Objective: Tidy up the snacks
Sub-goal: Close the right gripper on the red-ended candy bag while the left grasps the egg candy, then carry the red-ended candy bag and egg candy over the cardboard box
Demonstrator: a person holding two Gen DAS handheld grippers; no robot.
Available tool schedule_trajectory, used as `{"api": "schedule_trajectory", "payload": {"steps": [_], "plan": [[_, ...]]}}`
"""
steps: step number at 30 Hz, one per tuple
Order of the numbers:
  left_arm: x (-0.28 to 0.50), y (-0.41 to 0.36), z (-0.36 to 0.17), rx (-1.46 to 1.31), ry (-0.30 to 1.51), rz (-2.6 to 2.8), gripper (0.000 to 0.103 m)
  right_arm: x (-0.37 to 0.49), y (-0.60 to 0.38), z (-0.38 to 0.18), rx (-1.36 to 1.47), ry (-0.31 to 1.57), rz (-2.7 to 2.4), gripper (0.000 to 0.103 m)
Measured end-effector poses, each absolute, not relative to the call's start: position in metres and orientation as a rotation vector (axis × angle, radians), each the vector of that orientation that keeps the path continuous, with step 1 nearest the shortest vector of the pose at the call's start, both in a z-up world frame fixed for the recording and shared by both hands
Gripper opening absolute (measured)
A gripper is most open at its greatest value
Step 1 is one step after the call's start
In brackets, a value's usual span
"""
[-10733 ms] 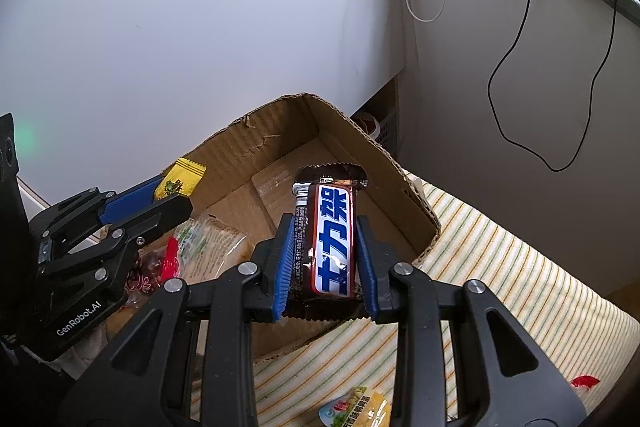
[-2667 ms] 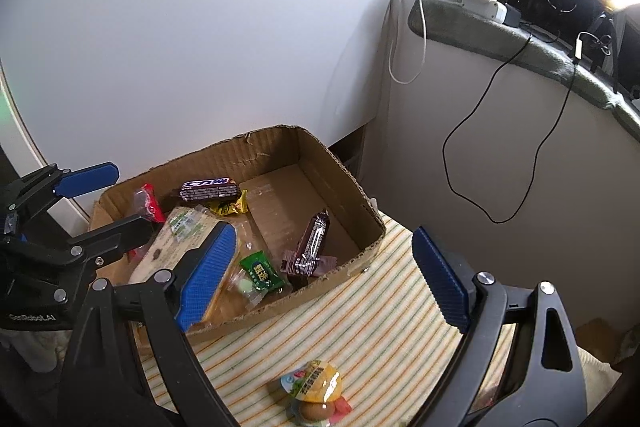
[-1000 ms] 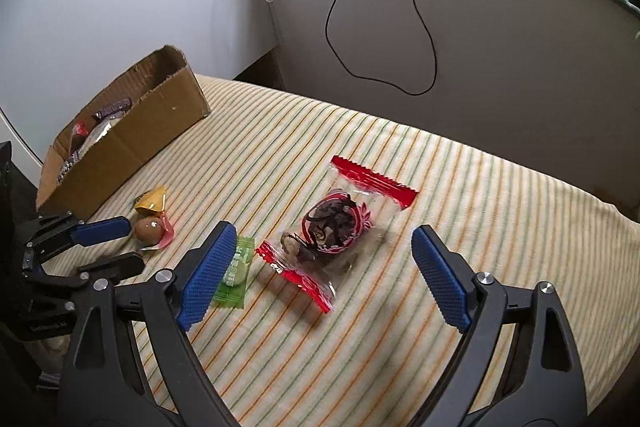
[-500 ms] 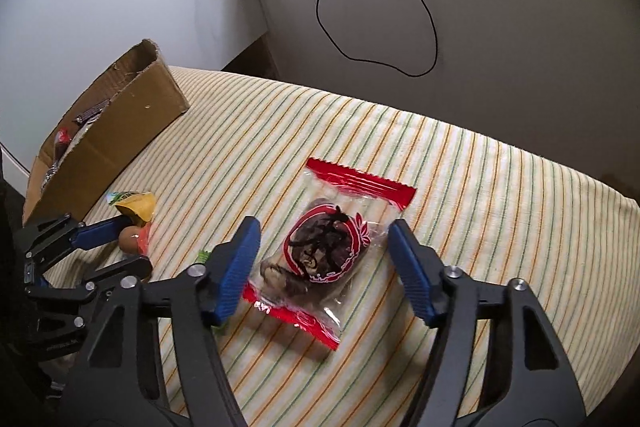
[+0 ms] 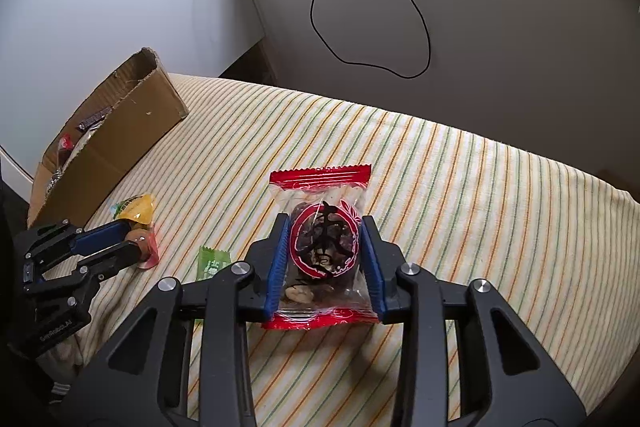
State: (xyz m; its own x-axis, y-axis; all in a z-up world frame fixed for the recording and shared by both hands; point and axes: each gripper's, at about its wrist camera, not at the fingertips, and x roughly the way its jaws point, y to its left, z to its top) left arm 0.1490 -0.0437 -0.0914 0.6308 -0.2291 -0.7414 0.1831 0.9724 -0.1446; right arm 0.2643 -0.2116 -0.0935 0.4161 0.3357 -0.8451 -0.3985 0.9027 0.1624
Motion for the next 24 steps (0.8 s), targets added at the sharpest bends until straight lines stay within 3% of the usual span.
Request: {"api": "schedule_trajectory", "payload": {"steps": [7, 15, 24], "plan": [[0.153, -0.043, -0.097, -0.056, 0.890, -0.229, 0.033, 0.260, -0.213, -0.092, -0.073, 1.046, 0.460, 0.036], [0.152, -0.040, -0.093, -0.066, 0.874, -0.233, 0.024, 0.260, -0.211, -0.092, -0.068, 1.043, 0.452, 0.036], [0.142, -0.039, -0.088, -0.083, 0.858, -0.241, 0.023, 0.251, -0.211, -0.080, -0.069, 1.013, 0.448, 0.036]]}}
